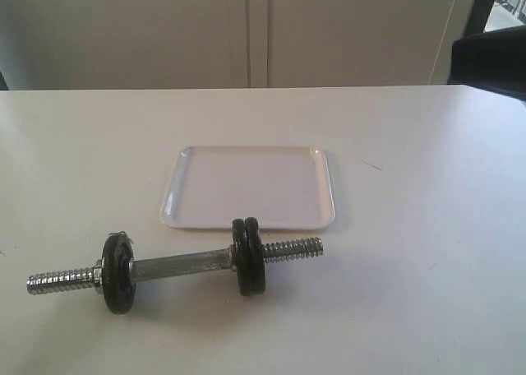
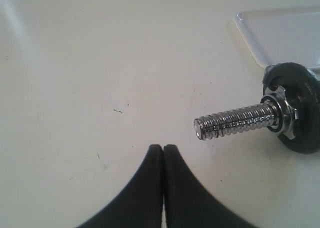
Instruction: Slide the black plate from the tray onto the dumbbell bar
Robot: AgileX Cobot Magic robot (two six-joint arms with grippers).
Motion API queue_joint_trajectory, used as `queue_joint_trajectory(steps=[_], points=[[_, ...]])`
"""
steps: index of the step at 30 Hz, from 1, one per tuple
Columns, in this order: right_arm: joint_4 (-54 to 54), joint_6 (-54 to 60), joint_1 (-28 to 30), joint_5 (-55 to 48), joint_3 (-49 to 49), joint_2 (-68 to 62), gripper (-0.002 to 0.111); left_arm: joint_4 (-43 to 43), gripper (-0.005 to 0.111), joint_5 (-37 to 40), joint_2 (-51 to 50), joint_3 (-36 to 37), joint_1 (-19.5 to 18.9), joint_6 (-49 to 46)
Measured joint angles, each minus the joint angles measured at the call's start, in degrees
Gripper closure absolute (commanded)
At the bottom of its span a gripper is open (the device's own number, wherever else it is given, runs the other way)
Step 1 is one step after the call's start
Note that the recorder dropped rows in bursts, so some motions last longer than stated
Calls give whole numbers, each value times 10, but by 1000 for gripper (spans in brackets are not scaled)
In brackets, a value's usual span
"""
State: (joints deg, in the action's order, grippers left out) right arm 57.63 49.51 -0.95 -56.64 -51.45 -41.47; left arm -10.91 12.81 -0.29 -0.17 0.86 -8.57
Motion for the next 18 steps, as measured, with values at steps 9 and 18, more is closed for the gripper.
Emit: queue_joint_trajectory(steps=[9, 18], points=[[0, 0, 0, 0, 0, 0, 108, 76, 107, 0, 0, 0, 0, 90], [0, 0, 0, 0, 0, 0, 108, 109, 107, 0, 0, 0, 11, 106]])
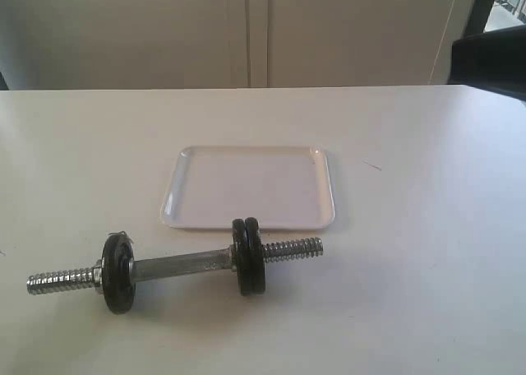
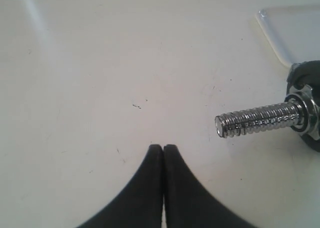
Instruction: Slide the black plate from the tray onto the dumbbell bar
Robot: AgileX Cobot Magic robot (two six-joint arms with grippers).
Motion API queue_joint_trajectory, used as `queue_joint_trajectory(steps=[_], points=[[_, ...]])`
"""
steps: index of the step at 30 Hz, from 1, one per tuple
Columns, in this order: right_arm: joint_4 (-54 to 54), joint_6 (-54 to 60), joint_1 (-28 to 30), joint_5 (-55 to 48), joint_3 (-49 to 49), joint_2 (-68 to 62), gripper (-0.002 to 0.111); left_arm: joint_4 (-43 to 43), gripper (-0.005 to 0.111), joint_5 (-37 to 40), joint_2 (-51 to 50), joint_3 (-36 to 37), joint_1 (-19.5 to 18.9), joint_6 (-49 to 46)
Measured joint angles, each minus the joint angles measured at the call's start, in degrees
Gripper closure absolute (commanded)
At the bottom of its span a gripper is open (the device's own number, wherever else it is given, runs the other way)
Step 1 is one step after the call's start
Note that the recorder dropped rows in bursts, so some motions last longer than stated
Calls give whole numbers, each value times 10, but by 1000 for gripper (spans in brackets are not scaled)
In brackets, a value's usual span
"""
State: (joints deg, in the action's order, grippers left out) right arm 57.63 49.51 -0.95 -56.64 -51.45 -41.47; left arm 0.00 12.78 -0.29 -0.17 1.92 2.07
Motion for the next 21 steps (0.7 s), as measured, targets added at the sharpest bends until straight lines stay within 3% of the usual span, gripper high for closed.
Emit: queue_joint_trajectory(steps=[21], points=[[0, 0, 0, 0, 0, 0, 108, 10, 107, -5, 0, 0, 7, 5]])
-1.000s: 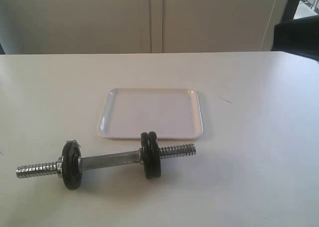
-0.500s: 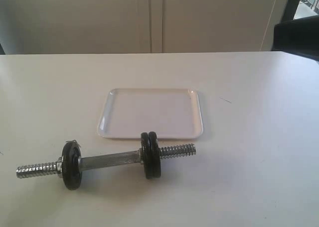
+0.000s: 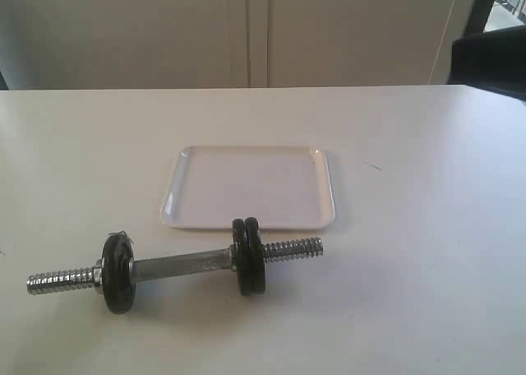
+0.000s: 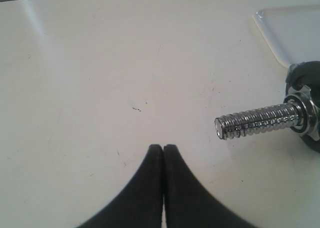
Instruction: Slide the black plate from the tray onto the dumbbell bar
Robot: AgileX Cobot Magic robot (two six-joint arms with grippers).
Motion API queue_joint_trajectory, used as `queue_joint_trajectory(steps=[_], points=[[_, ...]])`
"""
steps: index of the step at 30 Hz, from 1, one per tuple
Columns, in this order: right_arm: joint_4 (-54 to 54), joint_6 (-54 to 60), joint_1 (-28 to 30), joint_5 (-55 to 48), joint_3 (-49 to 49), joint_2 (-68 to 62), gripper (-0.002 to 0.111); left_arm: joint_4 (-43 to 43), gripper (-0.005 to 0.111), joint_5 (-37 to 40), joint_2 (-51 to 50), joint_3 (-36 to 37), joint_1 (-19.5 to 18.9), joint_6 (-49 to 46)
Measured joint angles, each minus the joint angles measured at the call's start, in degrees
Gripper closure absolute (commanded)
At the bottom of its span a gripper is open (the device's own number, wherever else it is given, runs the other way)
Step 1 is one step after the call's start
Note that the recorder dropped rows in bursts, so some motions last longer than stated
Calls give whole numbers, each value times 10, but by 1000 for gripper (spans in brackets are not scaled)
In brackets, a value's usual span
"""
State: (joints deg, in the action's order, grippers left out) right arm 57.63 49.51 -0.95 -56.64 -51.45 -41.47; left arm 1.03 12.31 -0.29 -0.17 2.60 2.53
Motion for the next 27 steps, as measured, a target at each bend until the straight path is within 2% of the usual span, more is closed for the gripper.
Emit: queue_joint_trajectory(steps=[7, 11, 15, 21, 27], points=[[0, 0, -1, 0, 0, 0, 108, 0, 107, 0, 0, 0, 0, 0], [0, 0, -45, 2, 0, 0, 108, 0, 107, 0, 0, 0, 0, 0], [0, 0, -116, 5, 0, 26, 108, 0, 107, 0, 0, 0, 0, 0], [0, 0, -191, 11, 10, 162, 108, 0, 107, 0, 0, 0, 0, 0], [1, 0, -194, 11, 19, 334, 108, 0, 107, 0, 0, 0, 0, 0]])
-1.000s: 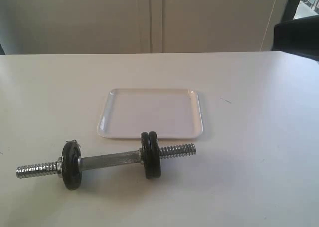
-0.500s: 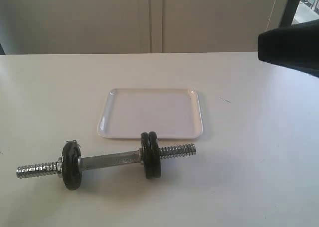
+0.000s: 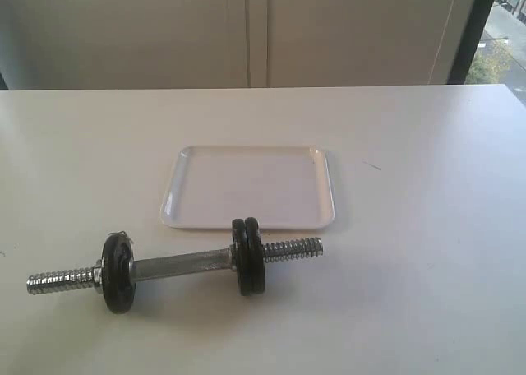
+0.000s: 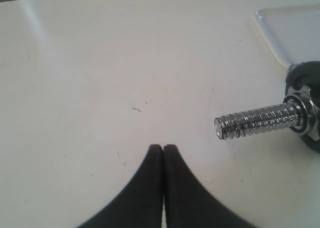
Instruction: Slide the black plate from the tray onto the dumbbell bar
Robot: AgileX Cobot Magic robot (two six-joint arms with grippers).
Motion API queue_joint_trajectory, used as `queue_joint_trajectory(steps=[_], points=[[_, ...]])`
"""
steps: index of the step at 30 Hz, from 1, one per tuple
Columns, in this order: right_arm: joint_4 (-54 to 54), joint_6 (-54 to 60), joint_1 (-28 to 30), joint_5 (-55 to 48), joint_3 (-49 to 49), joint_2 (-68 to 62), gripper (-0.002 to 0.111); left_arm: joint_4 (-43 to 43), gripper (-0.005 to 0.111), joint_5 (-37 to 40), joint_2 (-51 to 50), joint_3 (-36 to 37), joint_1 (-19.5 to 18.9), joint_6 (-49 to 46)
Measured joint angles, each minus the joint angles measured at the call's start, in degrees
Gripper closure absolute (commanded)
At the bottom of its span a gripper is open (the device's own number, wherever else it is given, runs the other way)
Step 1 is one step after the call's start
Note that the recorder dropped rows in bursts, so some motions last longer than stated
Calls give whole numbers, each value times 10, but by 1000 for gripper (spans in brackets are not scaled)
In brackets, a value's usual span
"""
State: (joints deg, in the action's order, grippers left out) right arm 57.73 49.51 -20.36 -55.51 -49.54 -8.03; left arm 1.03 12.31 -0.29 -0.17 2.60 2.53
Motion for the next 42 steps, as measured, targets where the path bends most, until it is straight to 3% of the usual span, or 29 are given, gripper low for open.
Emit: queue_joint_trajectory(steps=[5, 14, 23, 33, 42], points=[[1, 0, 1, -3, 0, 75, 108, 0, 107, 0, 0, 0, 0, 0], [-3, 0, 2, -38, 11, 80, 108, 0, 107, 0, 0, 0, 0, 0], [-161, 0, 4, -39, 73, 80, 108, 0, 107, 0, 0, 0, 0, 0], [-178, 0, 96, -41, 169, 79, 108, 0, 107, -1, 0, 0, 0, 0], [-180, 0, 107, -6, 225, 79, 108, 0, 107, -1, 0, 0, 0, 0]])
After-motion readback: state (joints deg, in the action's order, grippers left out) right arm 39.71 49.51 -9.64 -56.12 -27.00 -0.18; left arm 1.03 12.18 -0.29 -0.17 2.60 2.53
